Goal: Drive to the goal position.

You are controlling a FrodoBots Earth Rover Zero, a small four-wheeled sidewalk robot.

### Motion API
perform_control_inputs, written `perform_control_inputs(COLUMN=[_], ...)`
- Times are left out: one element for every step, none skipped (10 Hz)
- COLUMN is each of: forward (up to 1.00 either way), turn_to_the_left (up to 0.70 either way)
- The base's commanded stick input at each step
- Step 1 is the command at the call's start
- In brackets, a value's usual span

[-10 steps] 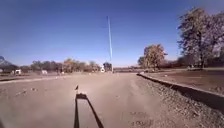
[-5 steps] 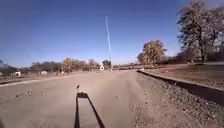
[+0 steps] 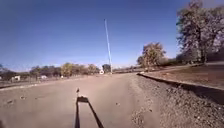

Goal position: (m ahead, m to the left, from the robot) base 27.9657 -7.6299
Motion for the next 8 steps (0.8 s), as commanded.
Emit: perform_control_inputs(forward=[0.50,0.50,0.50,0.50,0.50,0.50,0.50,0.50], turn_to_the_left=[0.00,0.00,0.00,0.00,0.00,0.00,0.00,0.00])
